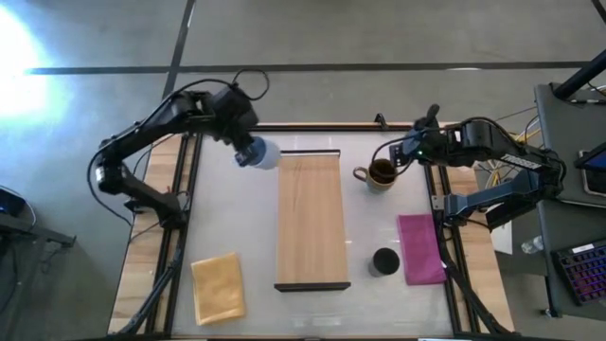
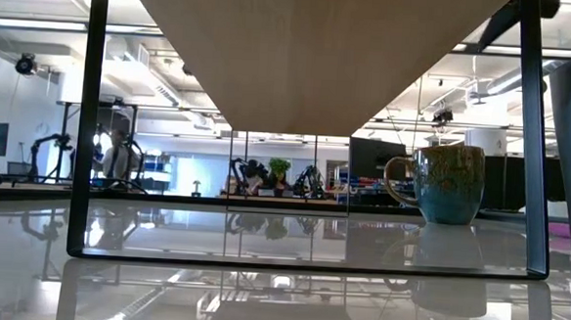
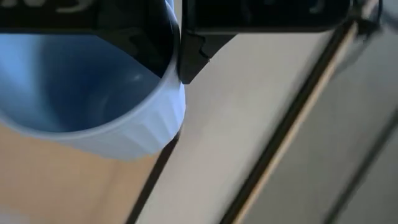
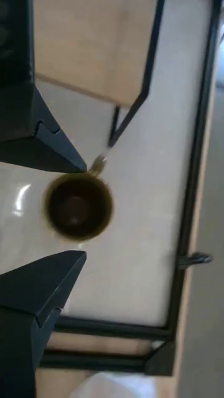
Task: Stack small to large cups/mugs on shelf
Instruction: Put the blue mug on the shelf
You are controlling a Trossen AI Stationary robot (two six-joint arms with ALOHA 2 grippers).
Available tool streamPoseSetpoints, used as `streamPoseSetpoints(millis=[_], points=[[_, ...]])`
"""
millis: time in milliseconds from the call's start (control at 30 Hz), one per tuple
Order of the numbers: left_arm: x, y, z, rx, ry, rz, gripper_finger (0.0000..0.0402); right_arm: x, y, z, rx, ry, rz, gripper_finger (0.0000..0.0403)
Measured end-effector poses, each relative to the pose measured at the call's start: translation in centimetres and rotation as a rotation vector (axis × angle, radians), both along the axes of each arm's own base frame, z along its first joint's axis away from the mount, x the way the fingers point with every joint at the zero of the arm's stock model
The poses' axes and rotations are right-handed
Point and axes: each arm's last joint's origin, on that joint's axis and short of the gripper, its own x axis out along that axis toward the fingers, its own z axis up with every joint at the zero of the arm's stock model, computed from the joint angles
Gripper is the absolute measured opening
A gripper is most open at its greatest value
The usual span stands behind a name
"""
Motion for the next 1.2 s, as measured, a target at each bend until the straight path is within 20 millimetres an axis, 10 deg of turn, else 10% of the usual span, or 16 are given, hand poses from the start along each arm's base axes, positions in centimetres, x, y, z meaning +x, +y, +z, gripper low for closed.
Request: streamPoseSetpoints(millis=[267, 500, 667, 1200], points=[[7.3, 1.4, 0.7, -0.046, 0.03, -0.107, 0.0, 1.0, 0.2, 0.1, 0.095, -0.107, 0.061, 0.0194], [12.0, 1.2, -1.2, -0.093, 0.126, -0.219, 0.0, 4.1, 0.2, 0.5, 0.111, -0.268, 0.241, 0.0094], [13.3, 0.6, -2.2, -0.113, 0.144, -0.25, 0.0, 7.2, 0.0, -0.7, 0.155, -0.252, 0.346, 0.0017], [14.3, -0.1, -2.6, -0.113, 0.117, -0.343, 0.0, 13.5, -0.2, -3.1, 0.22, -0.337, 0.651, 0.0008]])
